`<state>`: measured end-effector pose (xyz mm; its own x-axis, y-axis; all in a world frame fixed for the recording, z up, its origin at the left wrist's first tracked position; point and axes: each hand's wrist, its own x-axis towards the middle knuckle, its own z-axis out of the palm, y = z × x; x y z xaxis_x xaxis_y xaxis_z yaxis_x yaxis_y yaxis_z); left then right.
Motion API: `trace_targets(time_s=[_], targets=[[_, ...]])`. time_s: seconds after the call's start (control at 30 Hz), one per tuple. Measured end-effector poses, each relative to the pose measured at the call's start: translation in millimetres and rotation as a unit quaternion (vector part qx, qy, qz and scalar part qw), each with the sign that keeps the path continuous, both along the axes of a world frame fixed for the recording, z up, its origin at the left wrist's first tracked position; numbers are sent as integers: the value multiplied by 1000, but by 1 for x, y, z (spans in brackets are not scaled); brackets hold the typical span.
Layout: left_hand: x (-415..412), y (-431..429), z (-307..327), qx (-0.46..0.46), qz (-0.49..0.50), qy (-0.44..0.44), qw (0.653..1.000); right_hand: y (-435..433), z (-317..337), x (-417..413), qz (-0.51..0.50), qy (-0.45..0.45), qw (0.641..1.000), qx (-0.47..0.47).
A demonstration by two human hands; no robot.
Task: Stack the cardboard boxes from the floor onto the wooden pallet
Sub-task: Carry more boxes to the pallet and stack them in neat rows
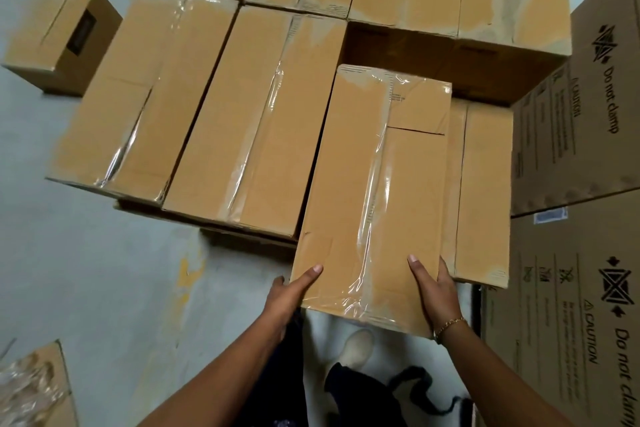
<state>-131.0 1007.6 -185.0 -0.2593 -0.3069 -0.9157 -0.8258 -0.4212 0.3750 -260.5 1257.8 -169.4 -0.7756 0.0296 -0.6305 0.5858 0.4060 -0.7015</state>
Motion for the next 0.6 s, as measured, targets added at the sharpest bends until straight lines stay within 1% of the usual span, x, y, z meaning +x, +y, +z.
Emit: trace_targets(time_s=[0.03,0.1,0.27,0.4,0.6], targets=[[0,0,0,28,20,1,999,-1,-1,0,-9,0,1000,0],[-2,-1,-4,47,44,2,998,-1,-2,-1,-14,3,1000,3],[-17,-13,-10,26,79,3,996,-12,1,-15,-10,1,1000,7],[-40,-21,2,16,104,15,994,-23,1,-34,-12,5,1000,6],[-57,-20,9,34,135,35,990,-28,-1,-57,-13,6,1000,15]])
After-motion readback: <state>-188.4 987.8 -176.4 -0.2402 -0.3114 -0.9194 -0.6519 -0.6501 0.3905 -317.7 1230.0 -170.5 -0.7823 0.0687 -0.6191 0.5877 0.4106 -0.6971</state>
